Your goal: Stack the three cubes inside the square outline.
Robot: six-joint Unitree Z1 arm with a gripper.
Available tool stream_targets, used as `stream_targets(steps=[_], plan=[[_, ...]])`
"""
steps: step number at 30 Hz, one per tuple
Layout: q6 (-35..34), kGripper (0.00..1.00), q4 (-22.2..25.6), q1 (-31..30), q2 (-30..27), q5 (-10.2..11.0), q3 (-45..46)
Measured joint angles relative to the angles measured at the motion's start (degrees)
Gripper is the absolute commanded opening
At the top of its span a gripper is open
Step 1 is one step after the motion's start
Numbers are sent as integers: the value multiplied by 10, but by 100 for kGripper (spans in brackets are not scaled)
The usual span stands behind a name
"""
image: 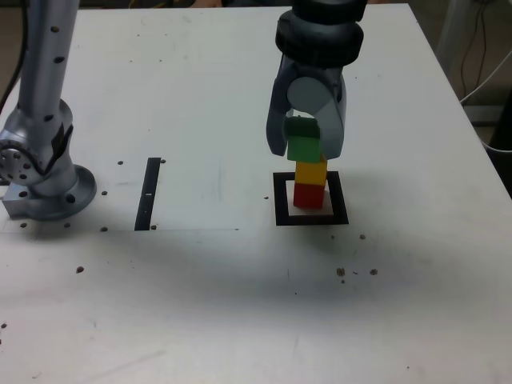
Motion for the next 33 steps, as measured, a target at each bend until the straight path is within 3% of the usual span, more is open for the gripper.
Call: stream_targets(steps=[5, 8, 24, 33], plan=[[1, 84, -4, 0, 0, 4, 1], [3, 98, -8, 0, -1, 6, 3], [8, 99, -20, 1, -11, 13, 14], [4, 100, -16, 1, -42, 6, 45]])
